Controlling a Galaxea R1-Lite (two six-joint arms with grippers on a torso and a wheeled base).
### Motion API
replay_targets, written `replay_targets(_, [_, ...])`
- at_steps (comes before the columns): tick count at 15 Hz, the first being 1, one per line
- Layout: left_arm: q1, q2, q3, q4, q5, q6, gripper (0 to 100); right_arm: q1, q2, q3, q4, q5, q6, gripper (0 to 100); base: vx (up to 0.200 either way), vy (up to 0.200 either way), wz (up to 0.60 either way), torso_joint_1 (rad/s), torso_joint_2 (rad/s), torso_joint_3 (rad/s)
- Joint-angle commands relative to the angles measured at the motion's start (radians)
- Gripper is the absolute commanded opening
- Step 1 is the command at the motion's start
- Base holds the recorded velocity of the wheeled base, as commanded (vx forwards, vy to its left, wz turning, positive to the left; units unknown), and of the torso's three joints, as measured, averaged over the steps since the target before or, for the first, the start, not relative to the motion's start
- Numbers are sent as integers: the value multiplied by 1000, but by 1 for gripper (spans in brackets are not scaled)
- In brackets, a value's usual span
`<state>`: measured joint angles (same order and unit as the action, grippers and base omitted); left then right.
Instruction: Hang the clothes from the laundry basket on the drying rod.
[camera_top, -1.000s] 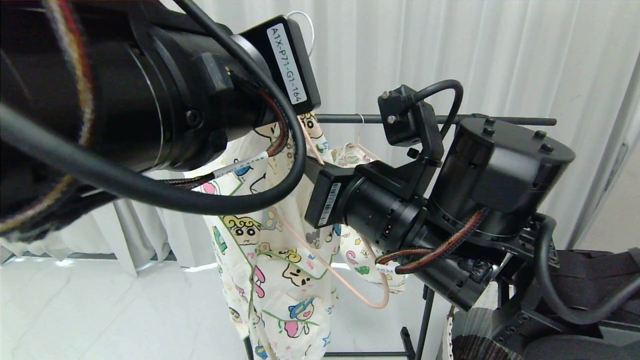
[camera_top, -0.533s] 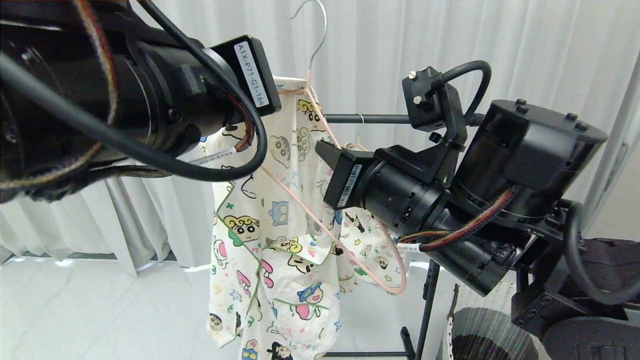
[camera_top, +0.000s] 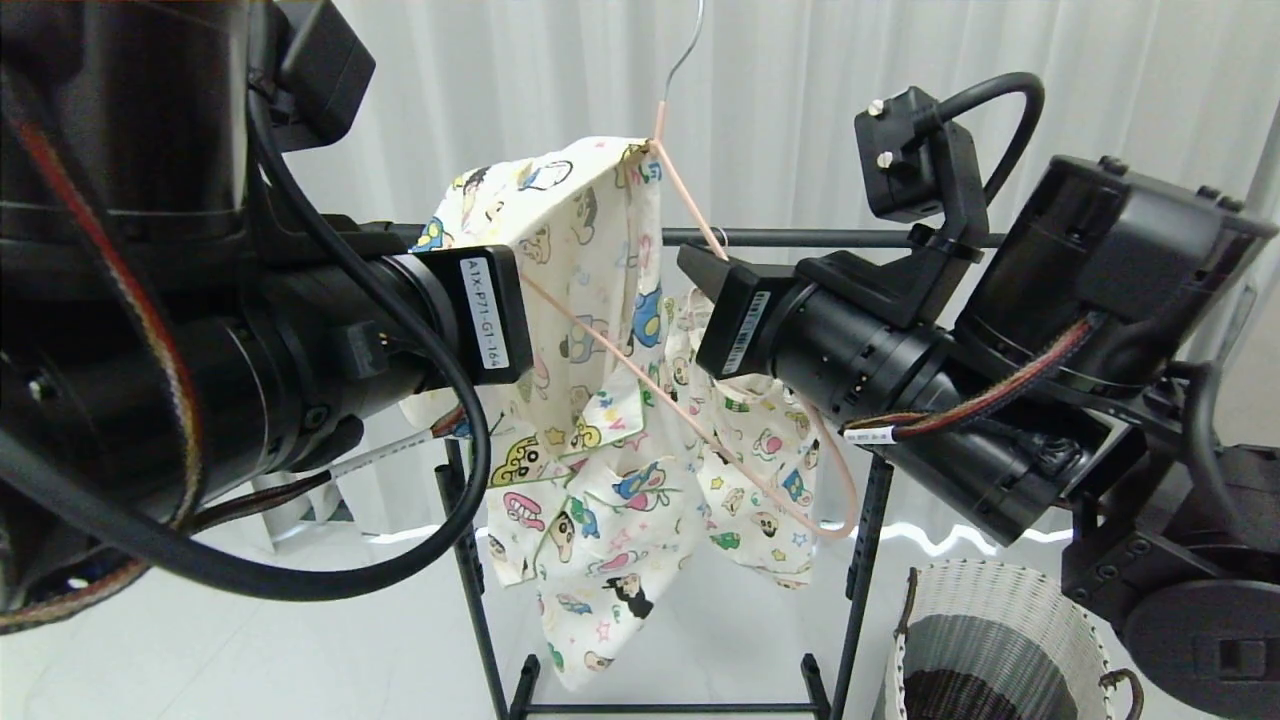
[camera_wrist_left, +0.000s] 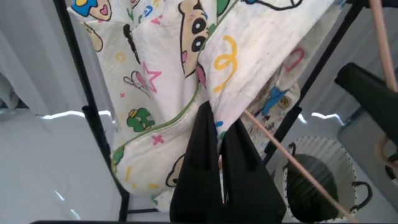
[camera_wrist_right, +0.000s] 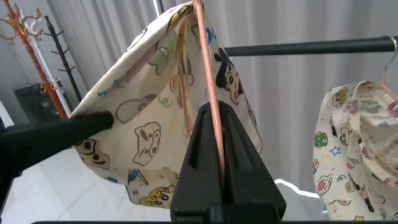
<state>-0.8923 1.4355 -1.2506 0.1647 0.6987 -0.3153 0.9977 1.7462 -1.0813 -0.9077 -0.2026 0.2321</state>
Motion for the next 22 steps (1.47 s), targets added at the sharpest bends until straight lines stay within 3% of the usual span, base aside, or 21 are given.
replay_targets(1, [-2, -7, 8, 1, -5, -1, 100, 2, -24, 1, -2, 2, -25, 0, 0, 0, 0, 0, 0, 0])
replay_targets(5, [-2, -14, 27, 1, -8, -1, 100, 2, -63, 15, -2, 5, -112, 0, 0, 0, 0, 0, 0, 0])
replay_targets(9, [-10, -21, 60, -1, -8, -1, 100, -4, -142, 138, -2, 49, -247, 0, 0, 0, 0, 0, 0, 0])
replay_targets(13, [-148, -109, 145, -1, -10, 1, 100, -33, -169, 248, -76, 48, -304, 0, 0, 0, 0, 0, 0, 0])
replay_targets(17, [-197, -136, 178, -1, -15, 4, 100, -47, -178, 271, -103, 48, -335, 0, 0, 0, 0, 0, 0, 0])
replay_targets(19, [-192, -190, 192, 1, -41, 74, 100, -57, -206, 307, -112, 54, -335, 0, 0, 0, 0, 0, 0, 0])
replay_targets(21, [-97, -276, 197, 1, -188, 222, 100, -57, -251, 380, -131, 83, -338, 0, 0, 0, 0, 0, 0, 0])
replay_targets(22, [0, -322, 200, 1, -315, 349, 100, -57, -292, 434, -132, 117, -346, 0, 0, 0, 0, 0, 0, 0])
